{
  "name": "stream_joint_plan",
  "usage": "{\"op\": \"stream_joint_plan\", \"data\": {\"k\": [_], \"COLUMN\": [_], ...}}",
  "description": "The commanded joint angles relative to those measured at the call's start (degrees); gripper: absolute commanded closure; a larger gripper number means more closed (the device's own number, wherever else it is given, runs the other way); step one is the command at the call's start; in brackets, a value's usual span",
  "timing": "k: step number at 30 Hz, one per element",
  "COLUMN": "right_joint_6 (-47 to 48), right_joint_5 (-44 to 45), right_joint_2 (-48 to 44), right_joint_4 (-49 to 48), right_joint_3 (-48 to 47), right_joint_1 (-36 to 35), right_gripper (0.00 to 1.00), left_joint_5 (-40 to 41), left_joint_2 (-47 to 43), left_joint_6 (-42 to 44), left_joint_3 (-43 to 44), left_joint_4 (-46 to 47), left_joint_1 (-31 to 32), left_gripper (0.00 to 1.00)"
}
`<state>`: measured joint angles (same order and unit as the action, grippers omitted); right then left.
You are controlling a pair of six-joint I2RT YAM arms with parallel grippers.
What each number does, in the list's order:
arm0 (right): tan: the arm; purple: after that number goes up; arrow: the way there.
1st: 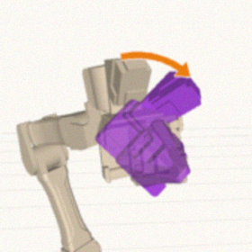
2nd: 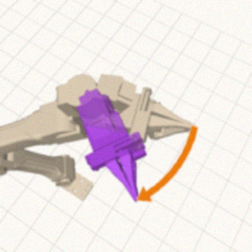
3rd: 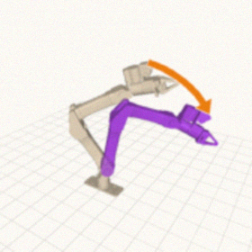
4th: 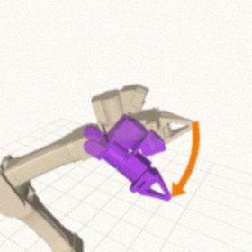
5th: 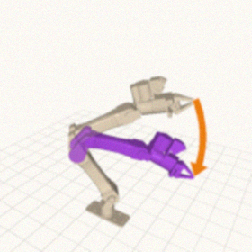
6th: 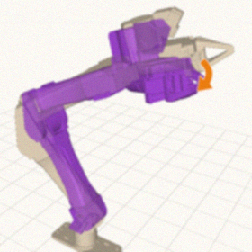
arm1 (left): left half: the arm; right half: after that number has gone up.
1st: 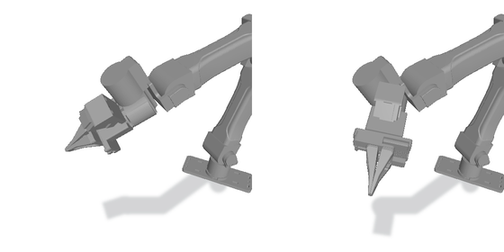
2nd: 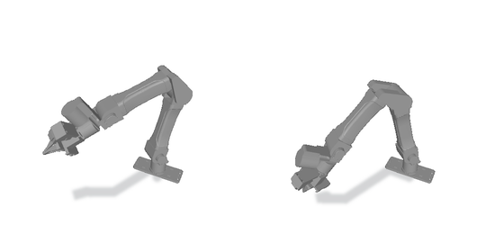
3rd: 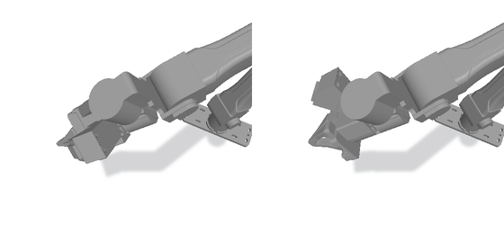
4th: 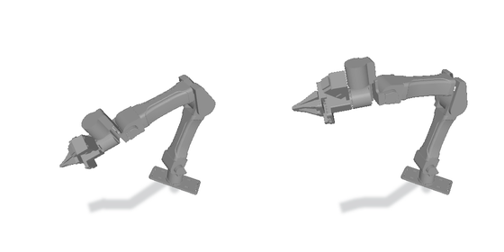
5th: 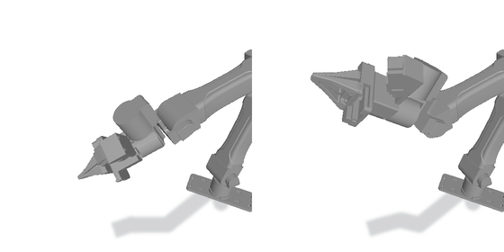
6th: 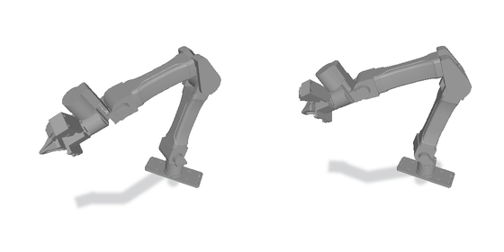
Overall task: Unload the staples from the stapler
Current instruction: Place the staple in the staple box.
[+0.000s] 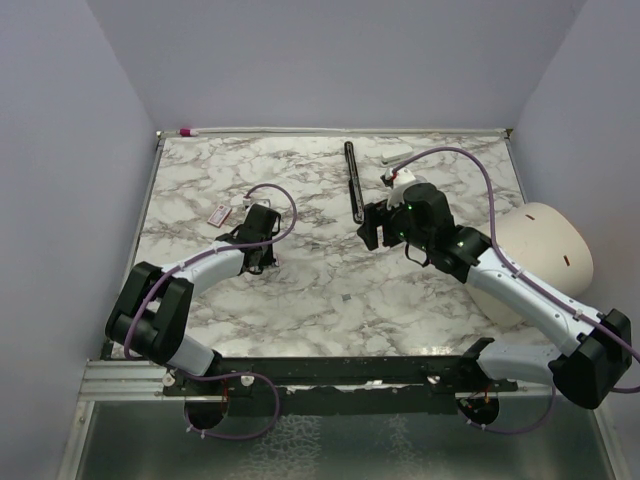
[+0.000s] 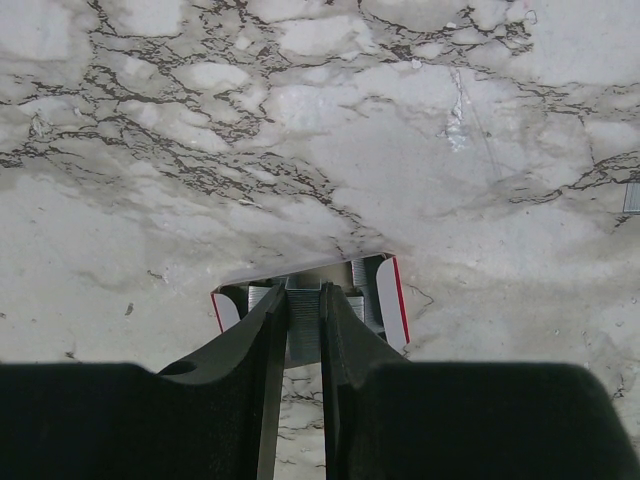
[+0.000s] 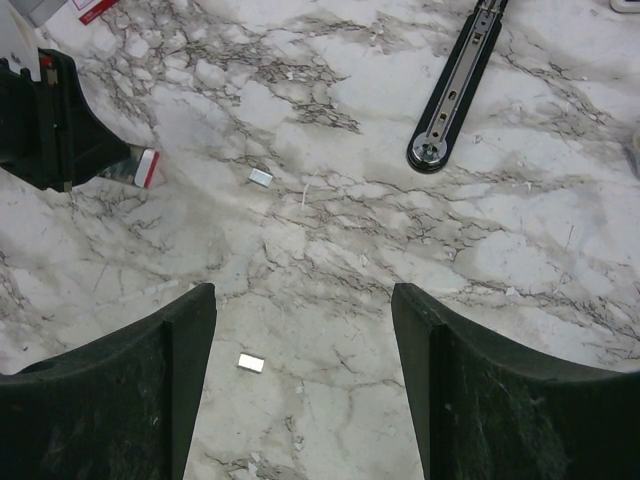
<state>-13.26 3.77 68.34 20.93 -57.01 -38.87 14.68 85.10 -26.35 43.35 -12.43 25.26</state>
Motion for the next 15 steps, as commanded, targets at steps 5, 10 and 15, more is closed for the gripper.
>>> {"op": "stream_joint_plan", "data": {"k": [5,10,15], "right_joint_6": [-0.1,0.0,-0.2], "right_joint_5": [0.3,0.1,0.0], "right_joint_2": [-1.6,-1.6,-1.4], "right_joint_4": [-1.3,-1.3,-1.4], "right_joint_3": [0.5,0.5,0.4], "right_joint_1": [0.4,0.4,0.4], "right_gripper": [0.29,0.29,0.29], "left_joint_5": [1.8,1.8,1.8], "left_joint_2": [0.6,0.4,0.1], "left_joint_6": [-0.7,-0.6,-0.4], "left_joint_3": [-0.3,-0.3,-0.5], "left_joint_4": [0.8,0.5,0.3], "left_joint_1": [0.5,0.6,0.7], "left_gripper": [0.87,0.87,0.84]}}
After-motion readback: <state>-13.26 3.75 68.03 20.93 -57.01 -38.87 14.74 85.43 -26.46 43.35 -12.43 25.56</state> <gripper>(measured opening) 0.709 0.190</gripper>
